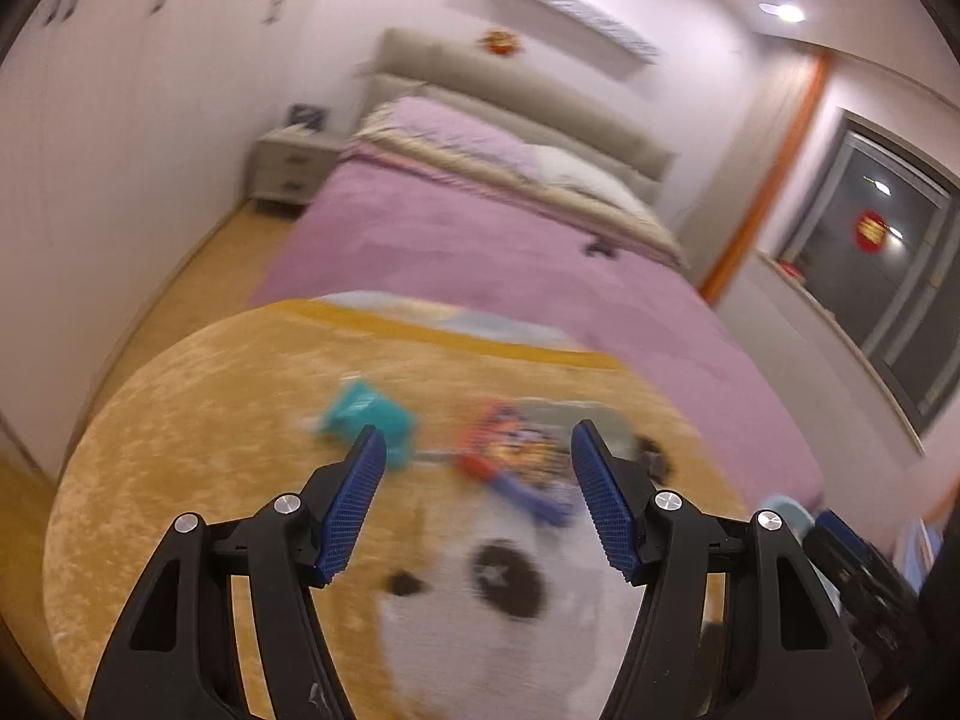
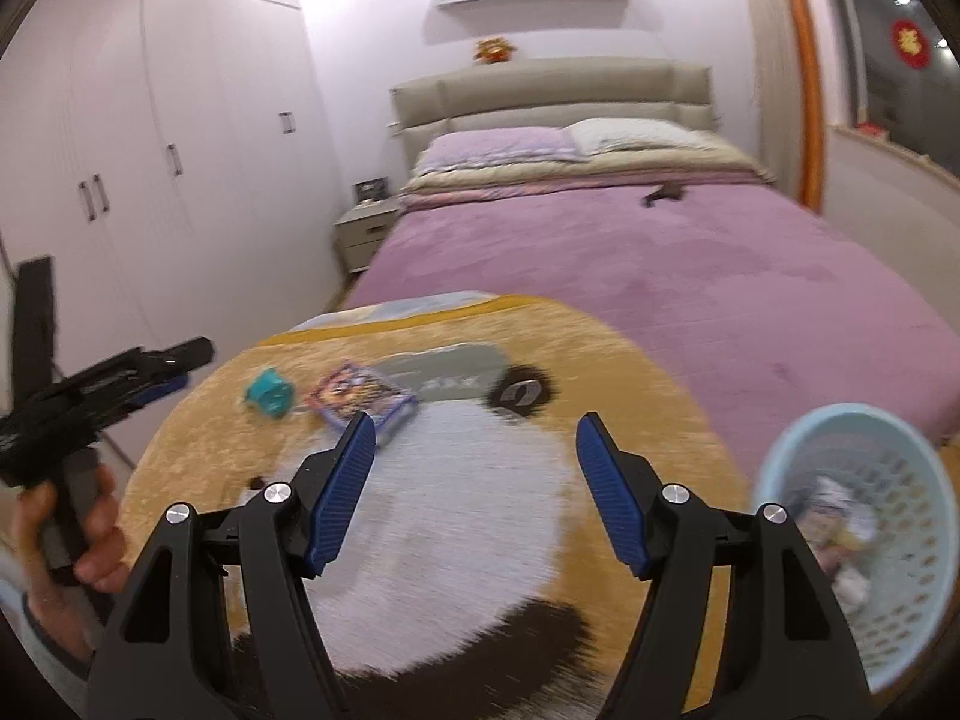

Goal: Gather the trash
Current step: 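Move the left tool to the teal plastic bag while the right tool approaches the card box, then grasp the teal plastic bag with the left tool while the right tool grasps the colourful card box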

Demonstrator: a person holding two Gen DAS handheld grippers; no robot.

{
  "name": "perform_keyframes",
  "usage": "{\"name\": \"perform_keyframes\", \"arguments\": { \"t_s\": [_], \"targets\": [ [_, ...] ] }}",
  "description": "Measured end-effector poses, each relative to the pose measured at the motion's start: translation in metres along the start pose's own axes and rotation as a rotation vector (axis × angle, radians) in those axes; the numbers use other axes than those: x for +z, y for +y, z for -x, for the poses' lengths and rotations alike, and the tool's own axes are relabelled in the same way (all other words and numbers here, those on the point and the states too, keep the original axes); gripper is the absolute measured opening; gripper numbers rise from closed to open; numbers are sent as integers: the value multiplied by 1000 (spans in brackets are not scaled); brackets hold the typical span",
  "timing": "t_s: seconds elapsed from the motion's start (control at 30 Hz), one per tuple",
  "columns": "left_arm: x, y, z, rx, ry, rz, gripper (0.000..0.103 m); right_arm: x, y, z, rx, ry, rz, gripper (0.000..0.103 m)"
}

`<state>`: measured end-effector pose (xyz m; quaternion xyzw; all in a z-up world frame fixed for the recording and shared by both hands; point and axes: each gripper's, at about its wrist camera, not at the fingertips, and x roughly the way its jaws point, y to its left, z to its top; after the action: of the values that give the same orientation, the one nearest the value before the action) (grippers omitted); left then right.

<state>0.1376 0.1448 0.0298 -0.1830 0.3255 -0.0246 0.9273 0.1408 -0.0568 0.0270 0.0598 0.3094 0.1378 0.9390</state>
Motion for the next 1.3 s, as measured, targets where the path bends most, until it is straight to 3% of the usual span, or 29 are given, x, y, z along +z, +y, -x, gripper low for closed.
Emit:
{"name": "perform_keyframes", "arguments": {
  "t_s": [0.07, 0.13, 0.43, 0.6, 0.63, 0.73, 0.8, 0.9, 1.07, 1.3],
  "targets": [
    [3, 13, -17, 49, 44, 17, 63, -3, 2, -22, 28, 39, -18, 43],
    [3, 27, -36, 56, 92, 57, 63, -8, 1, -42, 55, 89, -42, 34],
    [16, 41, -95, 94, 180, 135, 65, -17, 4, -70, 42, 160, -3, 34],
    [16, 36, -102, 134, 168, 50, 58, -9, 7, -81, 55, 201, 29, 34],
    [15, 34, -102, 145, 167, 26, 50, -7, 10, -83, 59, 206, 37, 35],
    [8, 36, -95, 142, 181, -16, 38, 2, 24, -95, 74, 218, 75, 50],
    [3, 40, -85, 119, 192, -1, 38, 7, 37, -105, 93, 225, 116, 55],
    [-10, 48, -66, 116, 176, 28, 38, 7, 57, -123, 80, 236, 196, 78],
    [-27, 45, -58, 161, 100, -36, 38, 2, 69, -157, 67, 298, 253, 80],
    [-30, 27, -59, 185, 98, -132, 38, 13, 76, -192, 52, 342, 288, 84]
  ]
}}
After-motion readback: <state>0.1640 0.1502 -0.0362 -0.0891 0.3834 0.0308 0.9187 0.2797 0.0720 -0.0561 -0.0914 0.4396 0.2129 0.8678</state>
